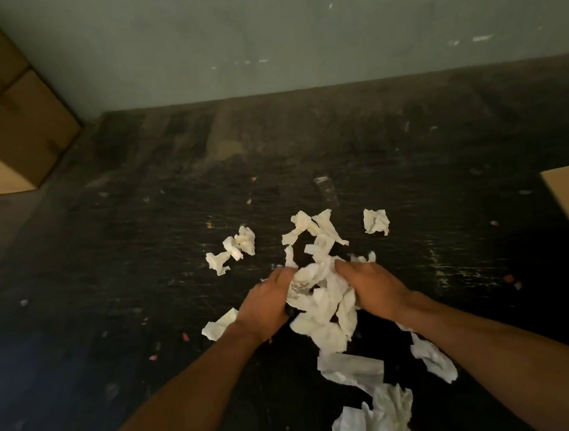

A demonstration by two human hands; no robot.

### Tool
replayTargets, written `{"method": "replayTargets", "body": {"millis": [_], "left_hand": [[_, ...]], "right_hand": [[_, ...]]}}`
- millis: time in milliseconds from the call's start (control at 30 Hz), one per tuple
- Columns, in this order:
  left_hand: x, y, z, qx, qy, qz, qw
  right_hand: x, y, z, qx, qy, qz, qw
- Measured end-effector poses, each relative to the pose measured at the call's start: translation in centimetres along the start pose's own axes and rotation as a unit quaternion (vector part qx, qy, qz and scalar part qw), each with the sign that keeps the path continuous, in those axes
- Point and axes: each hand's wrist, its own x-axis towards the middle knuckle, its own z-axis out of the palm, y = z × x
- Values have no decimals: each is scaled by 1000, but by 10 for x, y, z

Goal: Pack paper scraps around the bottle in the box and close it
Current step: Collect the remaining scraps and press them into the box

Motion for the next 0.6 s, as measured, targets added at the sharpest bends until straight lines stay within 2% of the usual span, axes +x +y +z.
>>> {"method": "replayTargets", "body": {"millis": [167,367,600], "left_hand": [[-27,5,-31,-24,48,-55,997],[-59,26,-51,-51,111,-104,987],[-93,63,-87,-60,152,-134,977]], "right_hand": [[-15,1,-33,108,41,9,993],[-39,-7,-69,166,94,13,982],[-83,-25,-120,168,141,49,975]]}}
